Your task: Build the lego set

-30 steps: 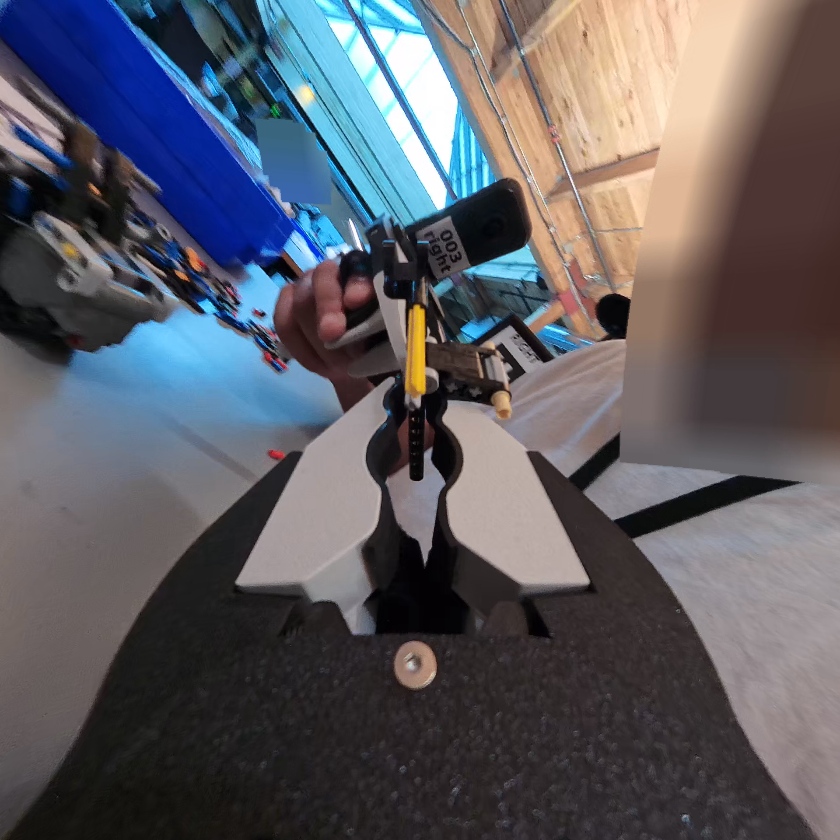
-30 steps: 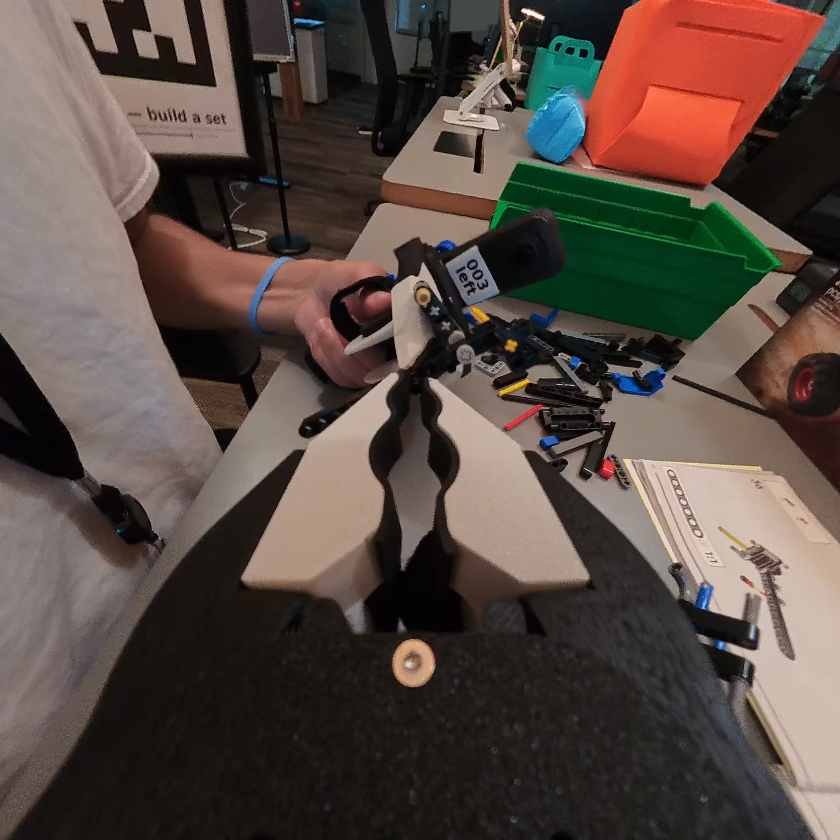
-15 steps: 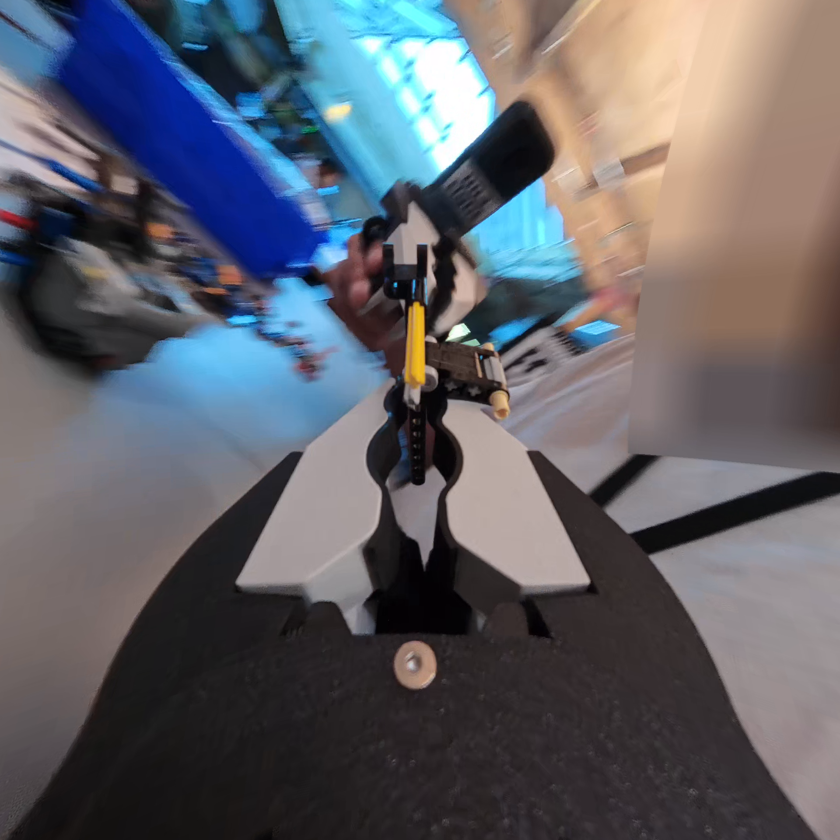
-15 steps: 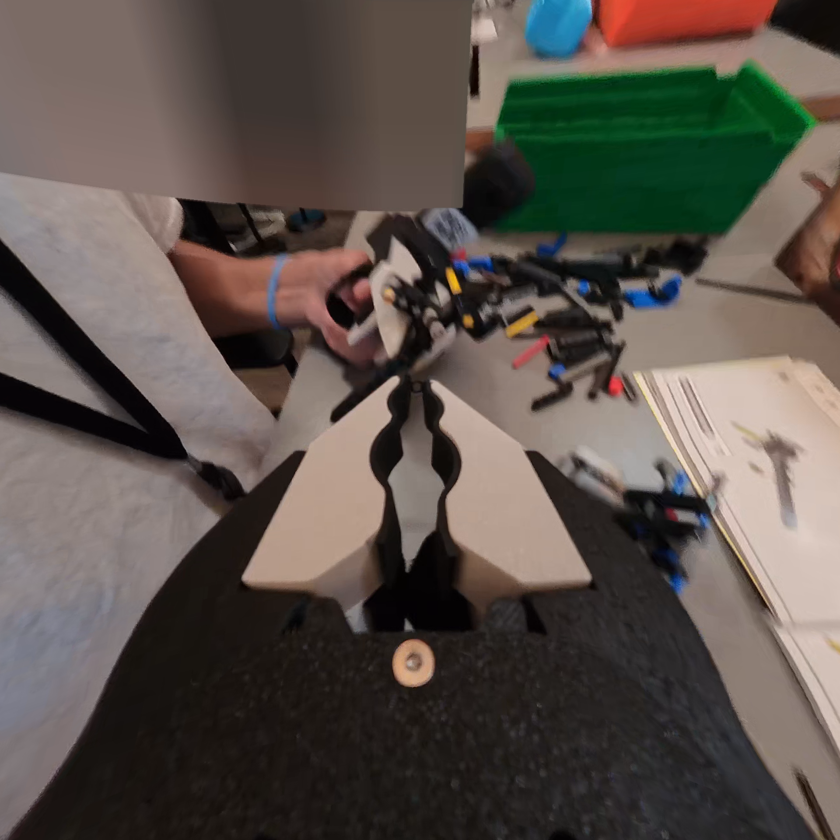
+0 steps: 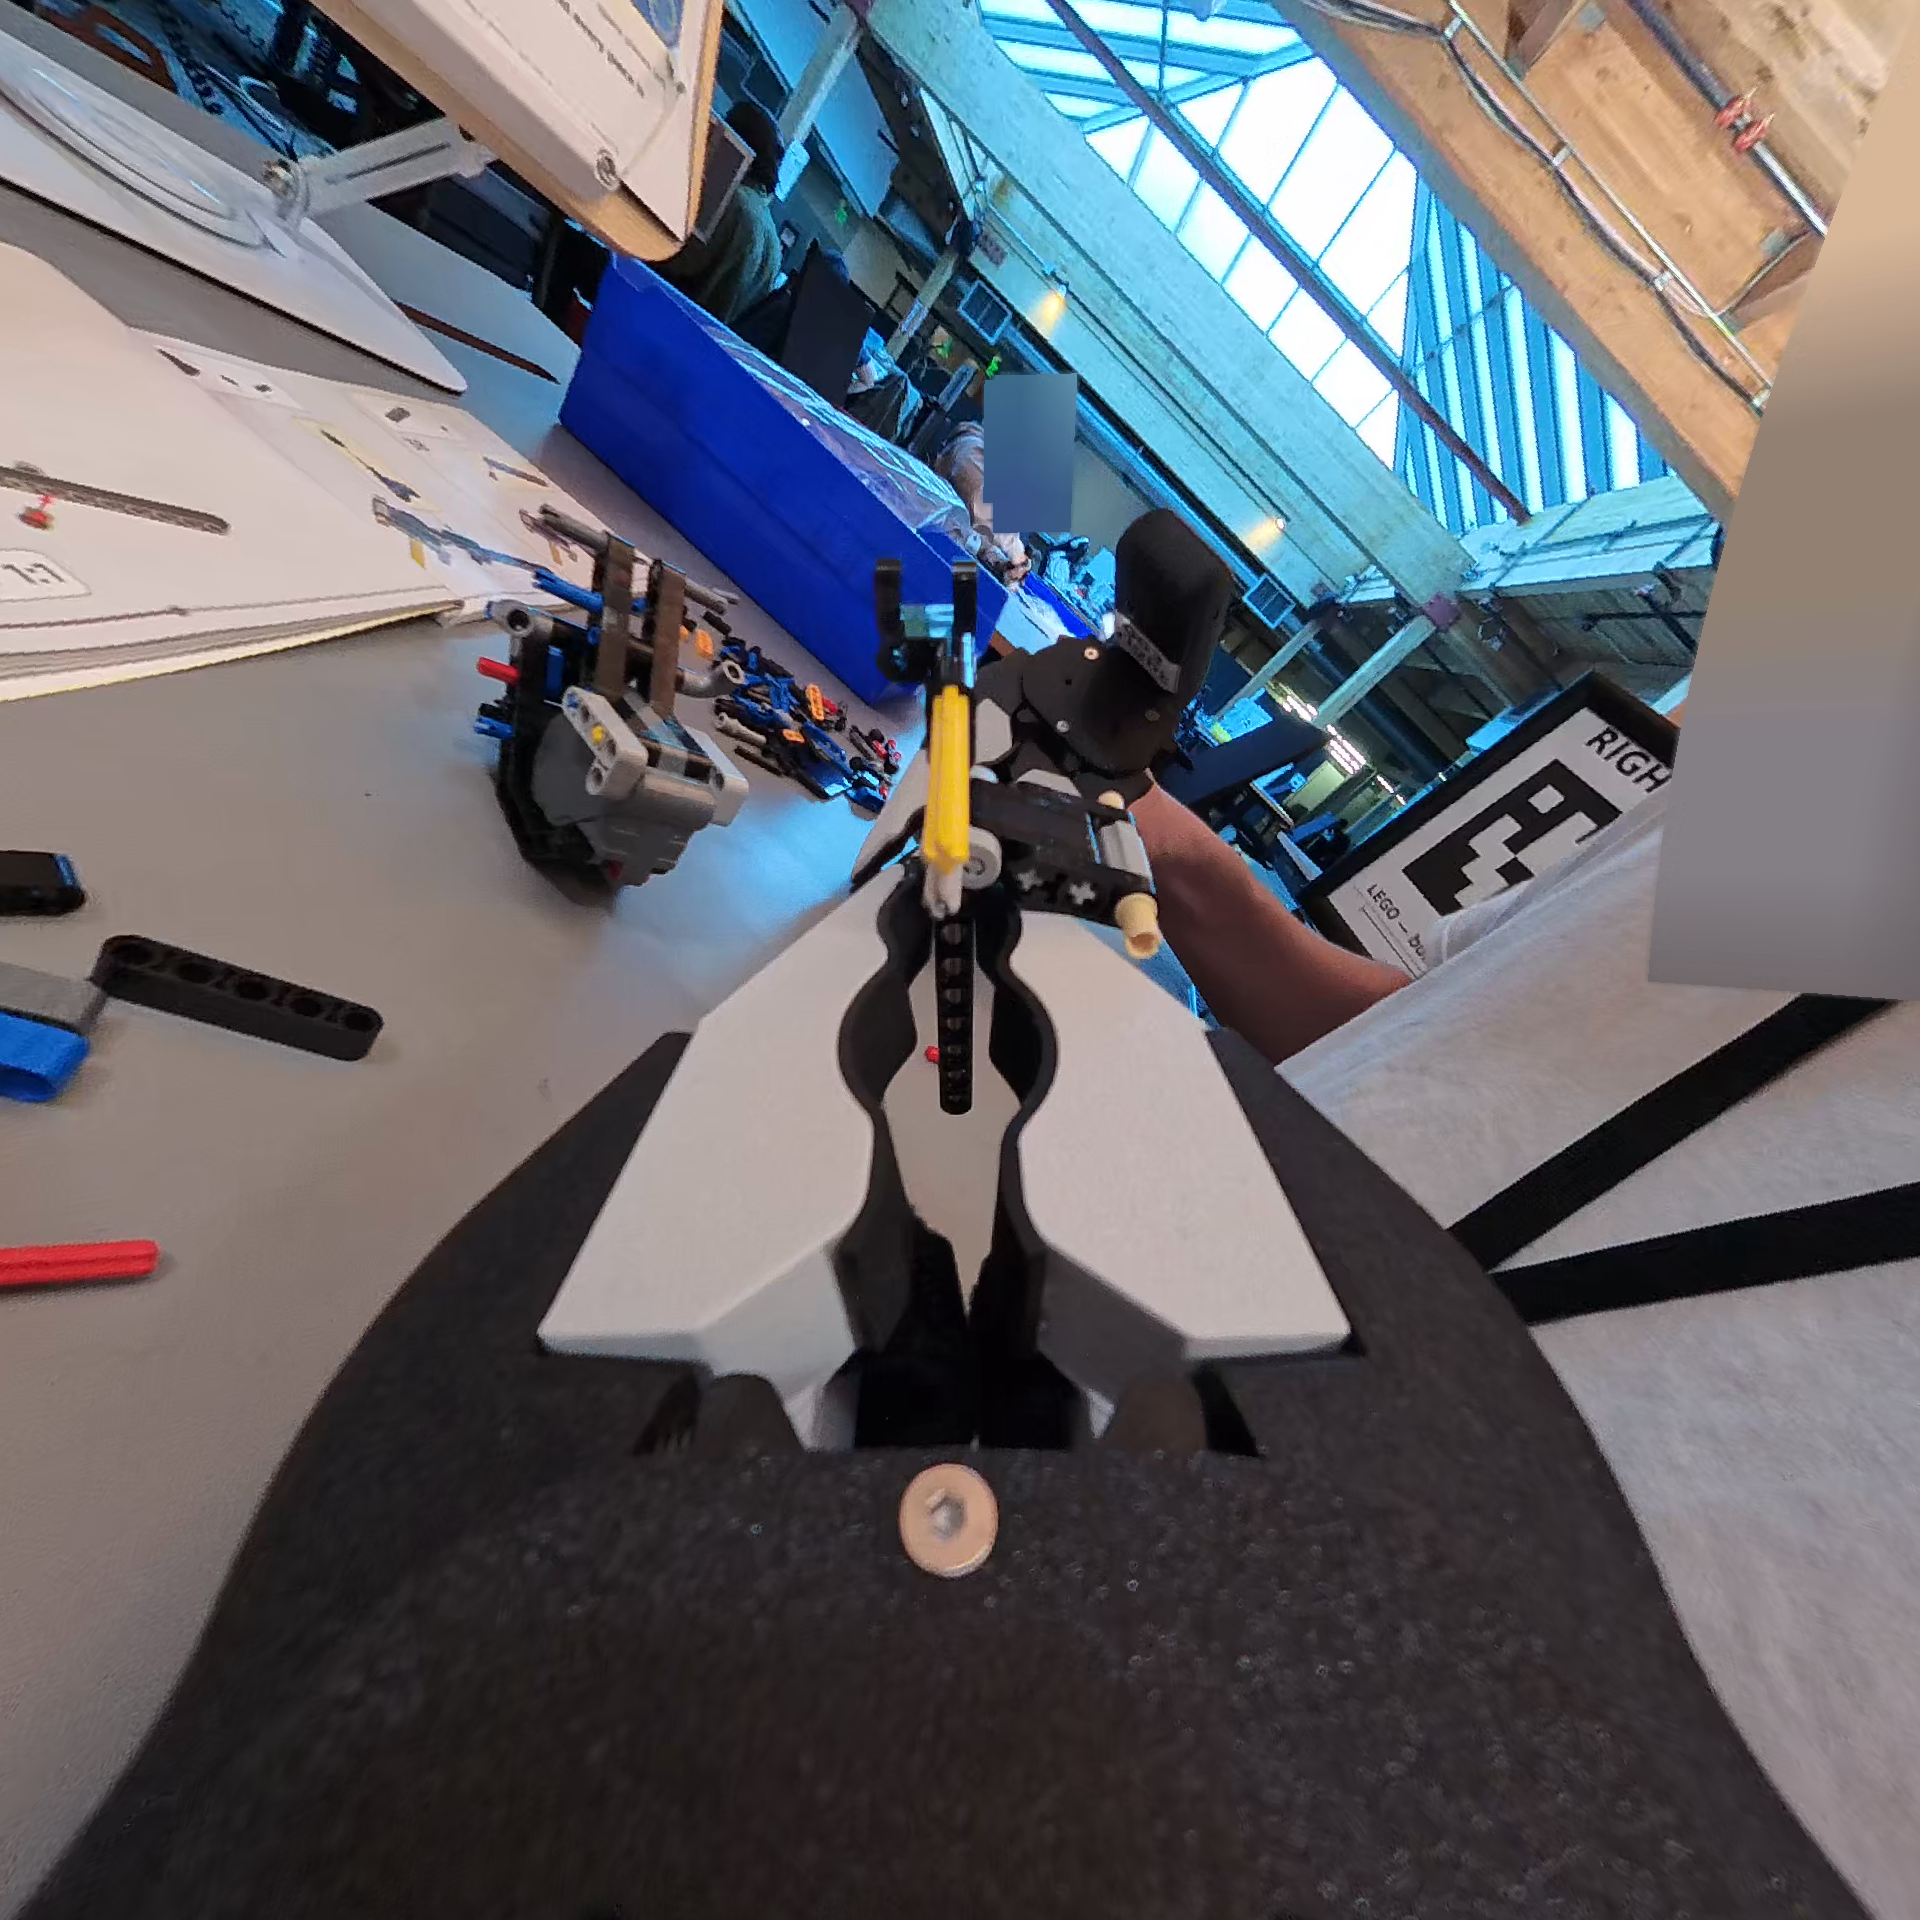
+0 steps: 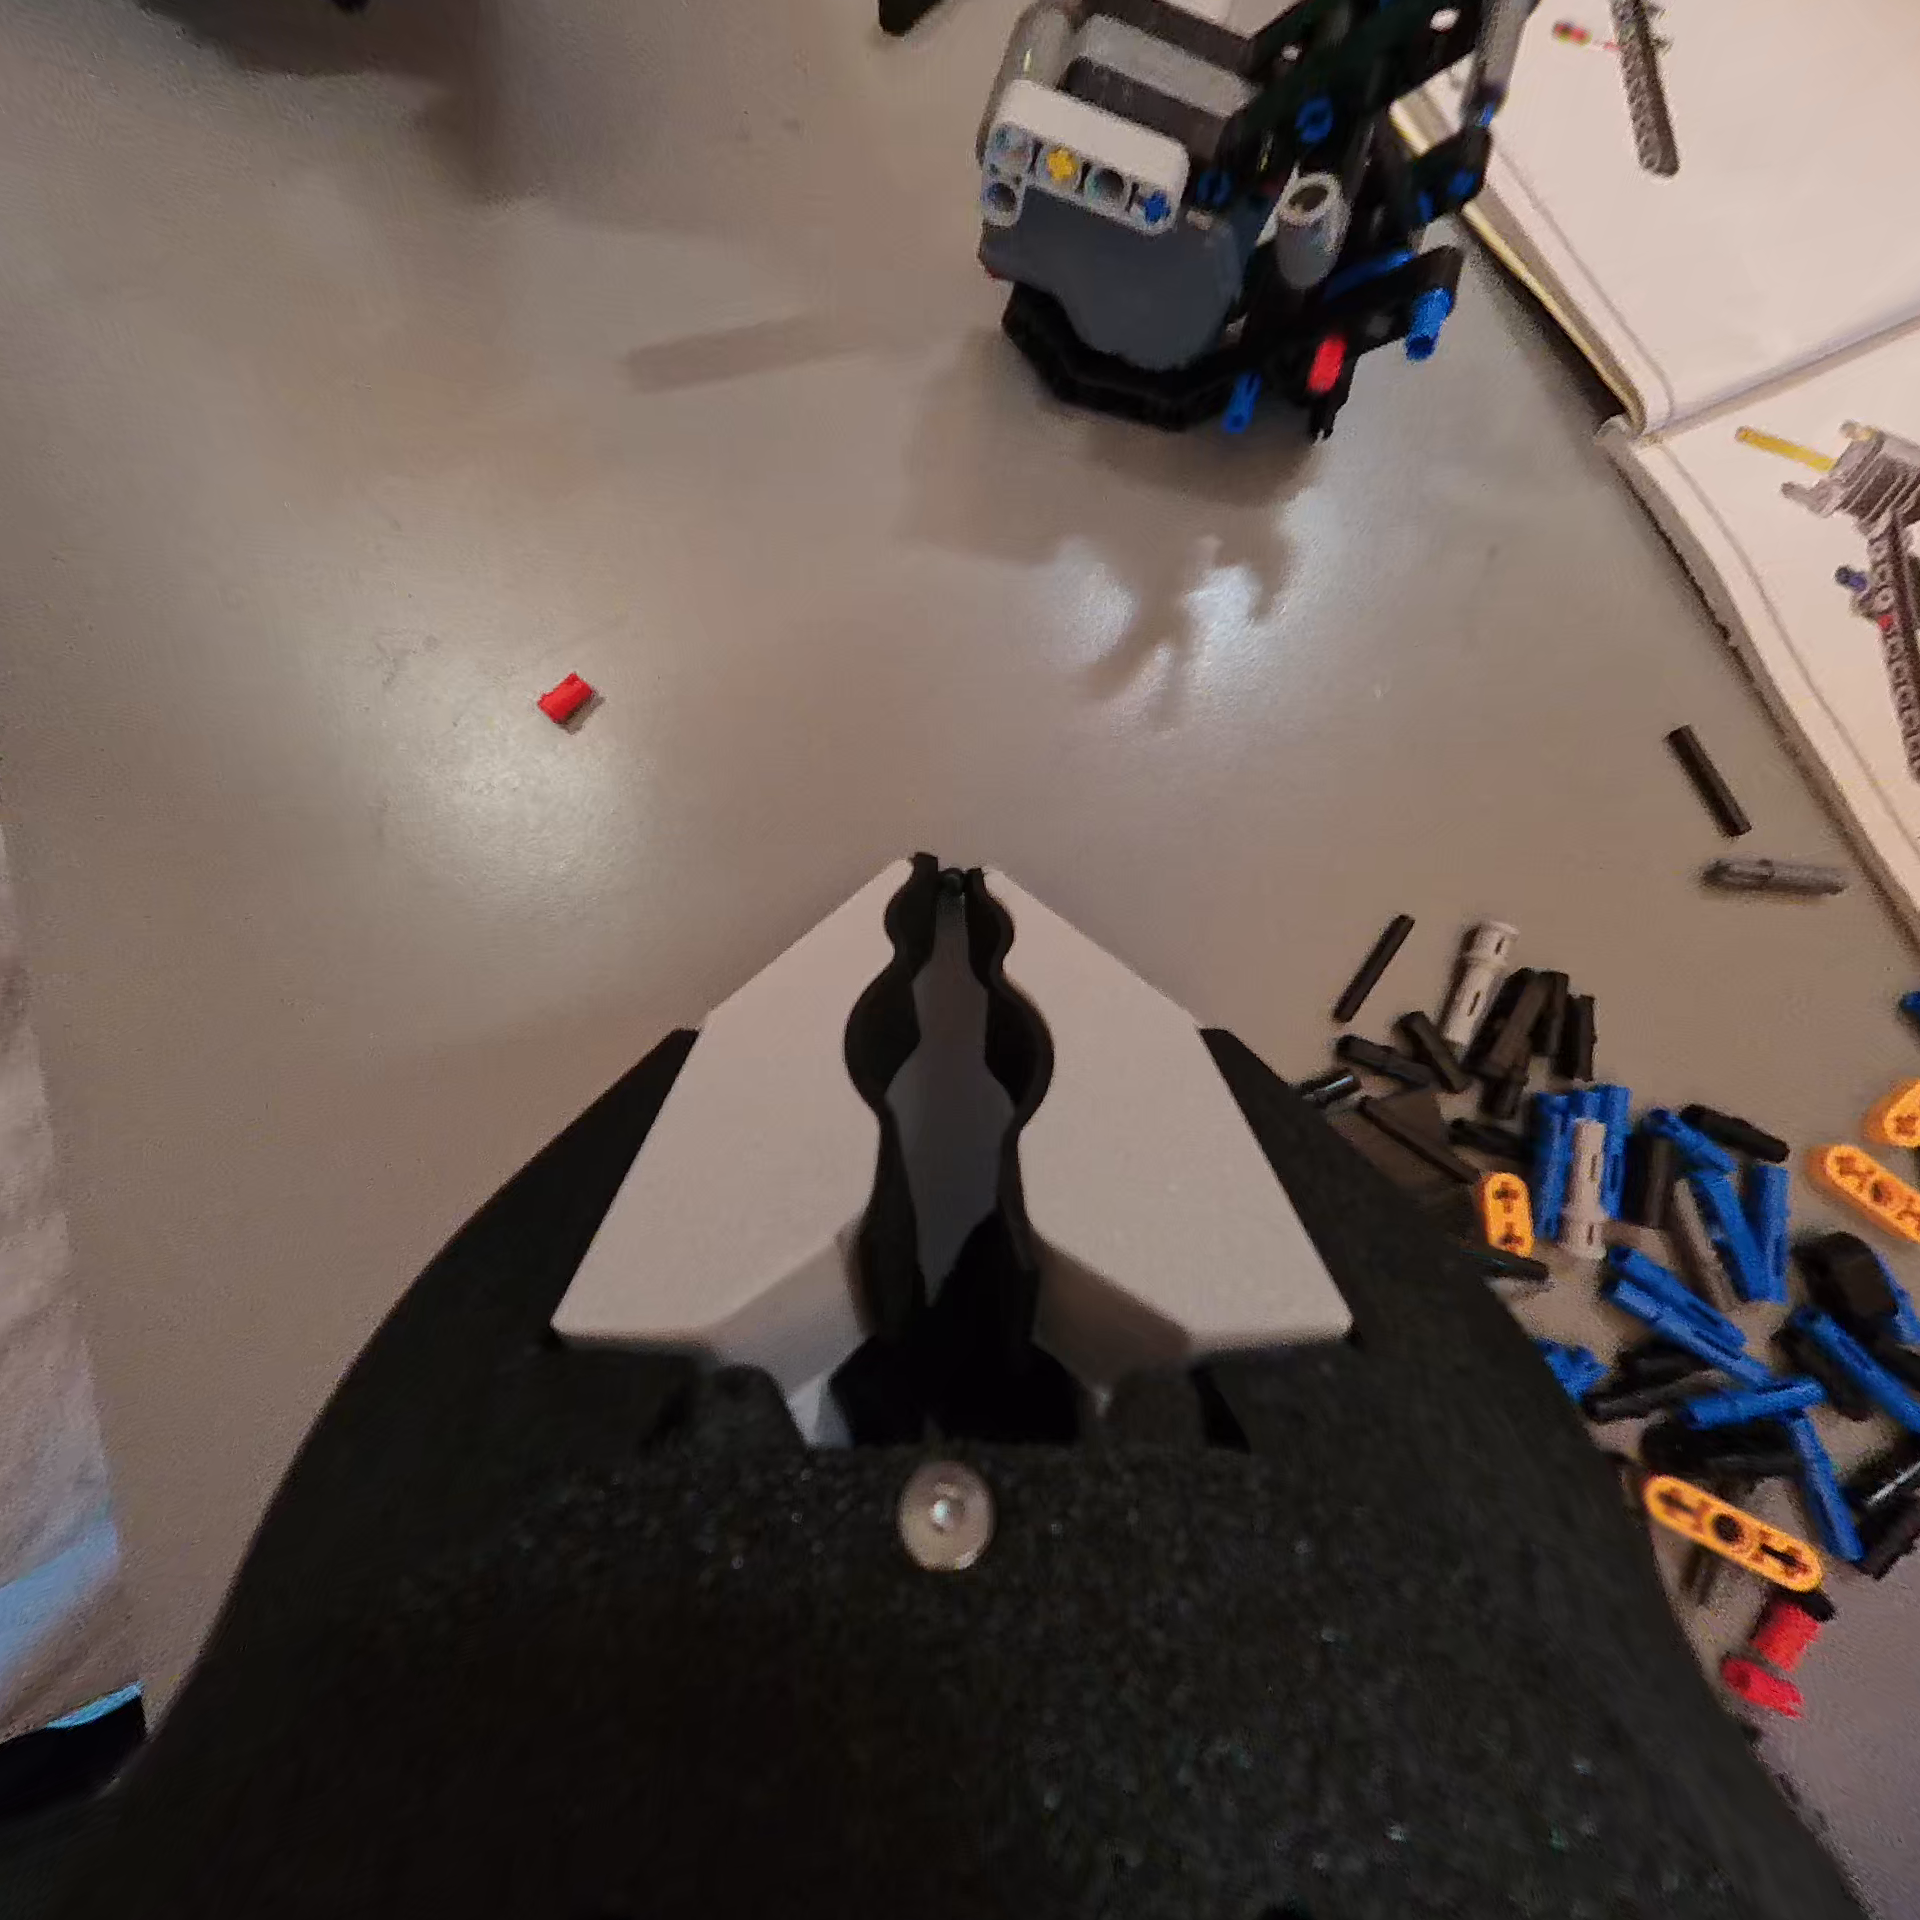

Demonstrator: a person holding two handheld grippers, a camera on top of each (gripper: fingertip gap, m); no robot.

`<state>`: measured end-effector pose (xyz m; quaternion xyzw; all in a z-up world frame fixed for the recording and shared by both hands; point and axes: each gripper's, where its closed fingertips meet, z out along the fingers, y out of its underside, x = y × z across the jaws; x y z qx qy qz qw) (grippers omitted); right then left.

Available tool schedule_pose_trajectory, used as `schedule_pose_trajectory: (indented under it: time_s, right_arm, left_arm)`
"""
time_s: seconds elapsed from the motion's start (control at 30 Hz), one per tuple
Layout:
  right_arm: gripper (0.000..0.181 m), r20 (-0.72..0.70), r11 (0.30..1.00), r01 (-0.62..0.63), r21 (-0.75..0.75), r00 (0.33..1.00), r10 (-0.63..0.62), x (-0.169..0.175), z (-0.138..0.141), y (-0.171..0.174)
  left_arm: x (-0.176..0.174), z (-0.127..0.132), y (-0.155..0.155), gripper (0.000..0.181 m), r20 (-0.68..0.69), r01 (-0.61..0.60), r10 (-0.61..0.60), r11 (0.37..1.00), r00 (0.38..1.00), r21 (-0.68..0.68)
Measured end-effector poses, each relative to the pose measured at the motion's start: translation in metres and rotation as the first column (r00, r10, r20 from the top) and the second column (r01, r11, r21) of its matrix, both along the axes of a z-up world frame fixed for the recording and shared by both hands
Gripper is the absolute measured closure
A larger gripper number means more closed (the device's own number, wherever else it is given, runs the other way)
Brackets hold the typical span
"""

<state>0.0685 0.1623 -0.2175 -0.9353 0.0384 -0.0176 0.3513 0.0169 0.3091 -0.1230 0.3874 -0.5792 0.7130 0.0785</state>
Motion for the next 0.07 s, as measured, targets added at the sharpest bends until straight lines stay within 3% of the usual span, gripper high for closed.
schedule_pose_trajectory:
  time_s: [0.07]
  right_arm:
    - [0.177, -0.011, 1.0, 0.01, 0.011, 1.0, -0.01, -0.001, -0.0002, -0.0008]
  left_arm:
    - [-0.0002, -0.0007, -0.0011, 0.176, -0.002, 0.004, -0.004, 1.0, 1.0, 0.005]
